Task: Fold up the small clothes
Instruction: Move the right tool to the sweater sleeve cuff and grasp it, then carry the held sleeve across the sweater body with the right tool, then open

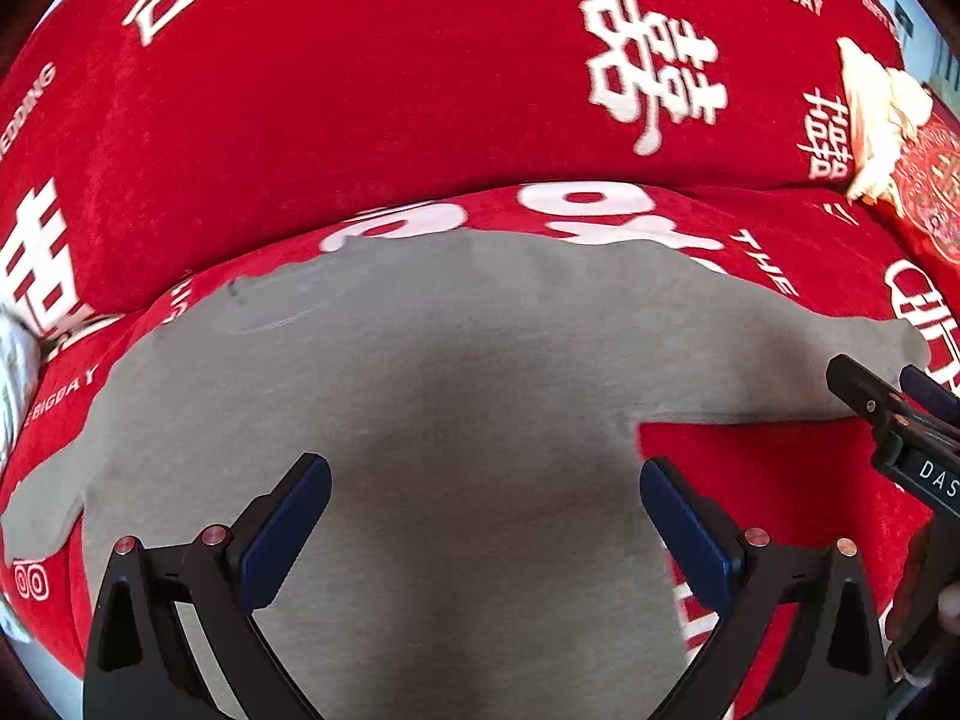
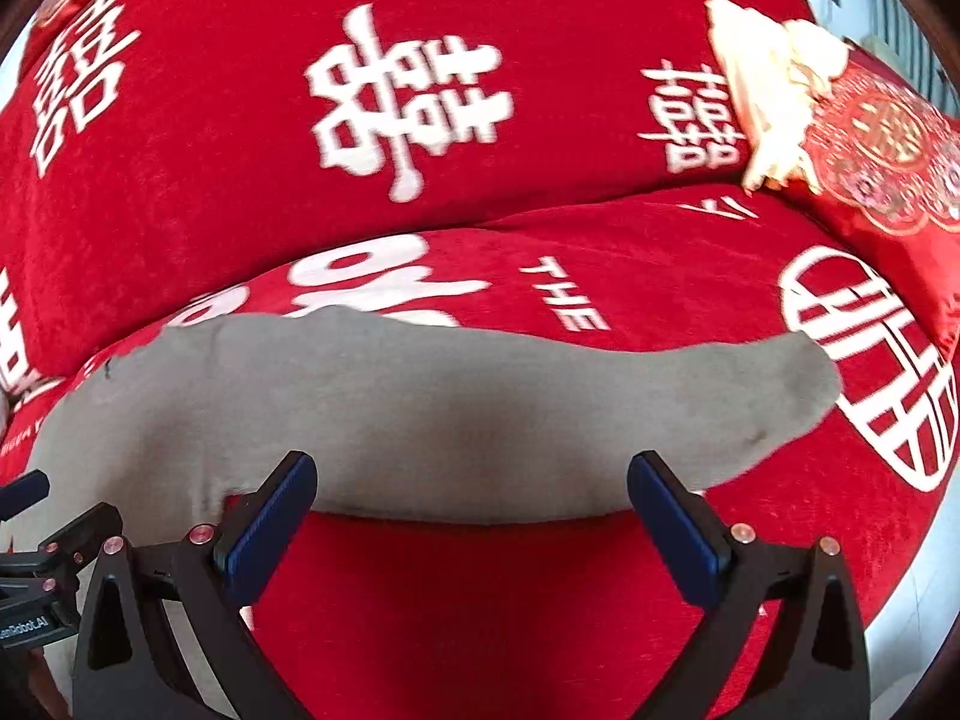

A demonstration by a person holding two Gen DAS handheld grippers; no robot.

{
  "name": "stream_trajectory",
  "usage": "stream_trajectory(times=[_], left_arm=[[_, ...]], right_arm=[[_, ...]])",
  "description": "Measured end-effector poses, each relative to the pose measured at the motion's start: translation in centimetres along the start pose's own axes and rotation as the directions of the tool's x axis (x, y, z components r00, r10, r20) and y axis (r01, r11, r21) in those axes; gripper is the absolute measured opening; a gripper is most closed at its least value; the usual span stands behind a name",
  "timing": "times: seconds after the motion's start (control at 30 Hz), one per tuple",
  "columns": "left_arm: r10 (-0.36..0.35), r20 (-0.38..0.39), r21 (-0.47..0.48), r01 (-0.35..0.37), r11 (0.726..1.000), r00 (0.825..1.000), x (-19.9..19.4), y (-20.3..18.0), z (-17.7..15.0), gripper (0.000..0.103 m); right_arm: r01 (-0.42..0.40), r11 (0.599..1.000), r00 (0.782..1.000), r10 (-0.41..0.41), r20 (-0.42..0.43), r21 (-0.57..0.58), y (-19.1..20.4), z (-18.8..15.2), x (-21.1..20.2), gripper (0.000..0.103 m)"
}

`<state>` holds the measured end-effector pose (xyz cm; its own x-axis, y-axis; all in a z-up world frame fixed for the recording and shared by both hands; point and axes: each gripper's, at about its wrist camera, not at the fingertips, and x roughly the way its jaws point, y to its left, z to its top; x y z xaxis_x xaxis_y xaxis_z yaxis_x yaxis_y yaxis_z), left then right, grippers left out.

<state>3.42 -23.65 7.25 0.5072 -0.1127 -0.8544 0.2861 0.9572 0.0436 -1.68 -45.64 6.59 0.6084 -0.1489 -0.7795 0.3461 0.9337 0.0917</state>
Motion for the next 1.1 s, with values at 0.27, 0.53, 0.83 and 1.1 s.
stream_trajectory(times=[0.27, 0.53, 0.83, 1.1], left_arm=[[-0.007, -0.013, 0.038, 0.008, 0.999, 1.0, 1.2, -3.4, 1.3, 0.103], [-0.015, -0.04, 0.06, 0.017, 0.998, 0.999, 2.6, -6.1, 2.6, 0.103], [-0.013, -0.069, 0.038, 0.015, 0.999, 0.998, 4.4, -6.1, 2.6, 0.103], [0.023, -0.067, -0.031, -0.025, 0.999, 0.997, 5.2, -2.4, 2.7, 0.103]], right_arm=[[0.044, 0.996, 0.999, -0.044, -0.004, 0.077, -5.1, 0.1, 0.7, 0.103], [0.119, 0.983, 0.993, -0.119, -0.01, 0.139, -10.4, 0.3, 1.7, 0.103], [0.175, 0.953, 0.983, -0.183, 0.013, 0.247, -17.4, 0.3, 4.9, 0.097], [0.111, 0.97, 0.993, -0.116, 0.008, 0.217, -17.8, 2.4, 6.6, 0.012]])
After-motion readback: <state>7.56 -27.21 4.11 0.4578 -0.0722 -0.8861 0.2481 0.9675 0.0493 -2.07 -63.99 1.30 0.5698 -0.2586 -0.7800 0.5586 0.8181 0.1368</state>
